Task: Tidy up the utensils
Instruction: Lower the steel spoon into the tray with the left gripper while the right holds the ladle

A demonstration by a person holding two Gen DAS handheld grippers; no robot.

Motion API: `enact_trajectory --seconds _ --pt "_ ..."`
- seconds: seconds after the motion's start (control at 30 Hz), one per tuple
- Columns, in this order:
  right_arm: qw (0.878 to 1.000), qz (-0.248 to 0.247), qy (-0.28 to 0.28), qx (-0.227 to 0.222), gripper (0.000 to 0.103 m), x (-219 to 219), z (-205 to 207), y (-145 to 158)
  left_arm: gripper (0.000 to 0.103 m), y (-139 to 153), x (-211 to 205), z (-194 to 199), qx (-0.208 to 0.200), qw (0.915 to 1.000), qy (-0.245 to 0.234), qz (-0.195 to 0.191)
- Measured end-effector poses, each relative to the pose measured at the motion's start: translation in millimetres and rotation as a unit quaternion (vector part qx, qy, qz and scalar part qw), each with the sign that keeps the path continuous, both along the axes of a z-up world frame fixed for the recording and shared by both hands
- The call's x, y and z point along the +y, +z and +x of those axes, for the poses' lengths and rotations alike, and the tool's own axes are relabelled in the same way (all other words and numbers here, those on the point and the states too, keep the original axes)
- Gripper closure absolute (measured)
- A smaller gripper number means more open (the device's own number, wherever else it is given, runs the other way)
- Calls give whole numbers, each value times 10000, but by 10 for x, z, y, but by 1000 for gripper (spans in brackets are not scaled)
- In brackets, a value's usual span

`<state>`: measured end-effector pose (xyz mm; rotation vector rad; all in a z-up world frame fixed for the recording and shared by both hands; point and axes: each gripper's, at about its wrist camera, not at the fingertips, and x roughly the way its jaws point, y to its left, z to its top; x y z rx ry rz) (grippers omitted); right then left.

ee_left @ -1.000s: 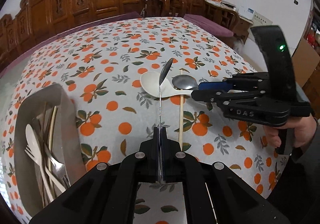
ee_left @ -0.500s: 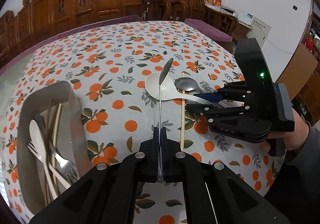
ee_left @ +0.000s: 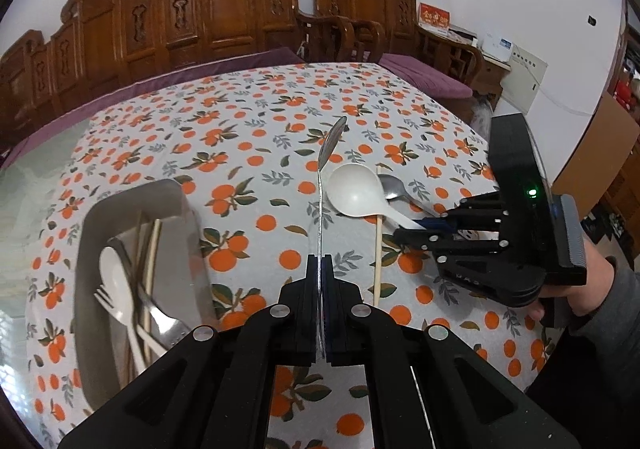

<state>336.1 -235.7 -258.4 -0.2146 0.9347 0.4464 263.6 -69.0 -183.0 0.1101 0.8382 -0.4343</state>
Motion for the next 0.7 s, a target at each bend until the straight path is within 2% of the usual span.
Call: enact_trajectory --seconds 0.1,0.7 --pt "9998 134 -58 -108 98 16 -70 98 102 37 112 -37 -17 9999 119 -34" --pt "9991 251 142 -296 98 269 -263 262 102 42 958 -1 90 9945 1043 -48"
